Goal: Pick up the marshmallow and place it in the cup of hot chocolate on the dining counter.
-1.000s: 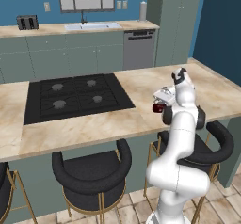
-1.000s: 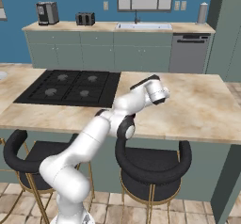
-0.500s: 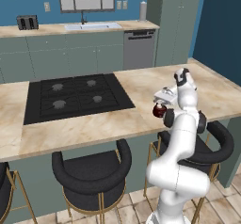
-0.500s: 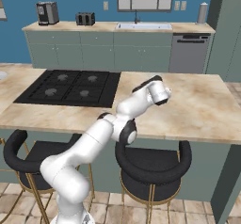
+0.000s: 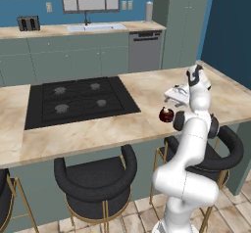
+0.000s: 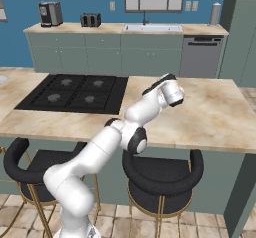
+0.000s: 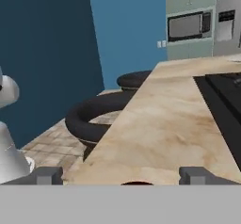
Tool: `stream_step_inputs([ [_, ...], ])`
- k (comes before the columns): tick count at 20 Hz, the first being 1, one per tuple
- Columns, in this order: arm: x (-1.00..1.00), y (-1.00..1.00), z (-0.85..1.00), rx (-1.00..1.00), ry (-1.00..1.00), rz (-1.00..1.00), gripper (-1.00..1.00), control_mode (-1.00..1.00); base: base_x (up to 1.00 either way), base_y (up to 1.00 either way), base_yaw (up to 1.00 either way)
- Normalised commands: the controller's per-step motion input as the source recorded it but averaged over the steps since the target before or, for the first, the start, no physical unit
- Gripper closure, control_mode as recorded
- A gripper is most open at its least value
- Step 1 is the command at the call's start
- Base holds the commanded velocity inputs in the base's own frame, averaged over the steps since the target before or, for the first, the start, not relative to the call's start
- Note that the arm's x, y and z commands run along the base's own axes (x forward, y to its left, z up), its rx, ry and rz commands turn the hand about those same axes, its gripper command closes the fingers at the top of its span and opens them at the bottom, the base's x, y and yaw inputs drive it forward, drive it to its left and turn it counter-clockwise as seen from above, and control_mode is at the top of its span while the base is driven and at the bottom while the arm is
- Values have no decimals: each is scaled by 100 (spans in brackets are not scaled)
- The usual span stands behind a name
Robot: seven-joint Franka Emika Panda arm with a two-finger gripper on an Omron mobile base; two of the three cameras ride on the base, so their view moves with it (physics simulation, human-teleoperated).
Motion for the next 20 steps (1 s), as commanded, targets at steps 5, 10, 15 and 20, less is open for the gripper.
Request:
stream_step_inputs([
  [5, -100, 16, 31, -10, -67, 0, -100, -100, 0, 0, 0],
  [10, -100, 32, 20, -17, -80, 0, -100, -100, 0, 0, 0],
  [15, -100, 43, 16, -17, -84, 0, -100, -100, 0, 0, 0],
  [20, -100, 54, -7, -20, -86, 0, -100, -100, 0, 0, 0],
])
